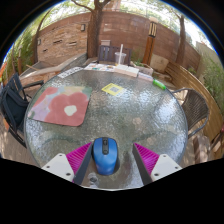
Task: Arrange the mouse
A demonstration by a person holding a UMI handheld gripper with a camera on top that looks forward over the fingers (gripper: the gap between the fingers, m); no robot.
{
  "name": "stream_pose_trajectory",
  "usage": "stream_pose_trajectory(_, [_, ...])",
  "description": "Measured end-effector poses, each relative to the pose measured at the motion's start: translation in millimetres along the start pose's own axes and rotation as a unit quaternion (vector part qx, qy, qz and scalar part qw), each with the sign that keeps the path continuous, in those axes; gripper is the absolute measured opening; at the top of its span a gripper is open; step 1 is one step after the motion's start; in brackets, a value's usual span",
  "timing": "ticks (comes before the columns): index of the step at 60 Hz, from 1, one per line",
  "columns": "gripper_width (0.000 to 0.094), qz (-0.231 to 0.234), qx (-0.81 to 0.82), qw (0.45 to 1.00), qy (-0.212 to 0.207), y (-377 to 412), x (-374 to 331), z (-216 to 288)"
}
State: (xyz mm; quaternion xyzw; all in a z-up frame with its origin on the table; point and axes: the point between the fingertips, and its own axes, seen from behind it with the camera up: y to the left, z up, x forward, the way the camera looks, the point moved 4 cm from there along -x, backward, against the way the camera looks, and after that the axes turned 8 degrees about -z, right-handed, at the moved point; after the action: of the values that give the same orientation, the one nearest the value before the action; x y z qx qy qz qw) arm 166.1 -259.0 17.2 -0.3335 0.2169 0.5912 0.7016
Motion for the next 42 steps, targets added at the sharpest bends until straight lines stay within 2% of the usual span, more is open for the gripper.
stream_pose_trajectory(5, [0.0744,0.015,0.008,1.0,0.012,3,5,-3])
stream_pose_trajectory(12, [0.049,0.048,0.014,0.999,0.005,14,5,-4])
stream_pose_trajectory(27, [0.0341,0.024,0.025,0.999,0.018,11,2,0])
stream_pose_trajectory(31, [0.0338,0.016,0.03,0.999,0.012,8,-4,11])
stream_pose_trajectory(37, [0.0338,-0.001,0.043,0.999,-0.018,-3,-22,60])
stream_pose_trajectory(42, [0.0338,0.004,0.072,0.995,-0.065,-6,-40,119])
